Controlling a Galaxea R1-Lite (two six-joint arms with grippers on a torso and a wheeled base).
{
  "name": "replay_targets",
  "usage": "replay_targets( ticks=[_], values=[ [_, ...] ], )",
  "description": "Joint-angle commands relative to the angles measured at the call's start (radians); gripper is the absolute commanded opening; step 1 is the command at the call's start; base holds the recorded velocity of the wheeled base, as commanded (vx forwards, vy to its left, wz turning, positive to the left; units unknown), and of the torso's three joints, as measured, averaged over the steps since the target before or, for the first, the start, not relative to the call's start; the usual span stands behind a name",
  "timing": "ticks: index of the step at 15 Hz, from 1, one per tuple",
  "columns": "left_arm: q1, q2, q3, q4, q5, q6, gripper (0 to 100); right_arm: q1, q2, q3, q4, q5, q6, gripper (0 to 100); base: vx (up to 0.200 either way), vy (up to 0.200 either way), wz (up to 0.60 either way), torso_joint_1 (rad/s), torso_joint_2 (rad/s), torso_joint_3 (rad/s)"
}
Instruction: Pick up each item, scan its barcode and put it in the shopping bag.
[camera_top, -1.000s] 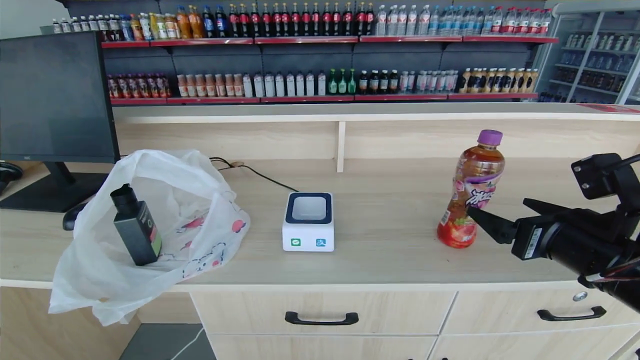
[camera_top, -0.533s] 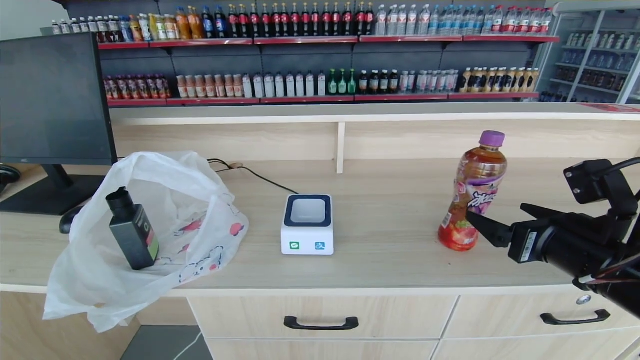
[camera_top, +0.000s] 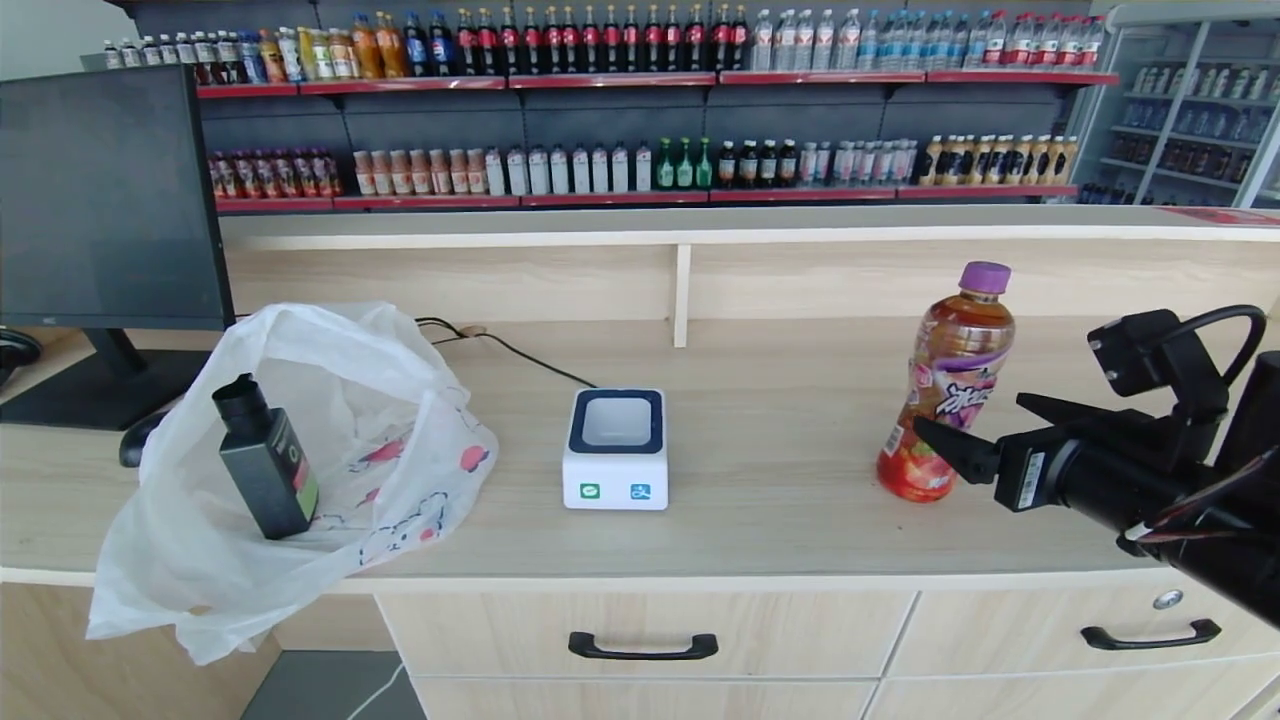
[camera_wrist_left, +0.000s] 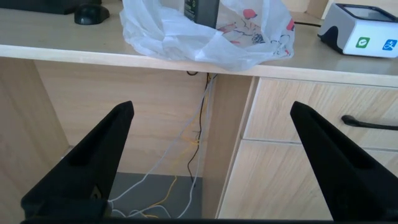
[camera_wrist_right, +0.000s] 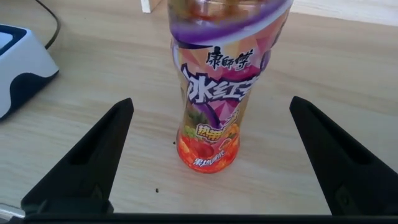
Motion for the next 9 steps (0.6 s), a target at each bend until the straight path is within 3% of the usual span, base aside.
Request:
replay_targets(
  ticks=[1,9],
  values=[
    [0.0,0.0,0.0,0.0,0.0,-0.001,100,0.001,0.053,-0.012,-0.003,0.001,-0.006,100,0.0,0.0,0.0,0.0,0.0,0.0],
    [0.0,0.0,0.0,0.0,0.0,-0.001,100,-0.002,0.123,-0.081,-0.02,0.001,0.002,100,0.0,0.0,0.0,0.0,0.0,0.0]
  ],
)
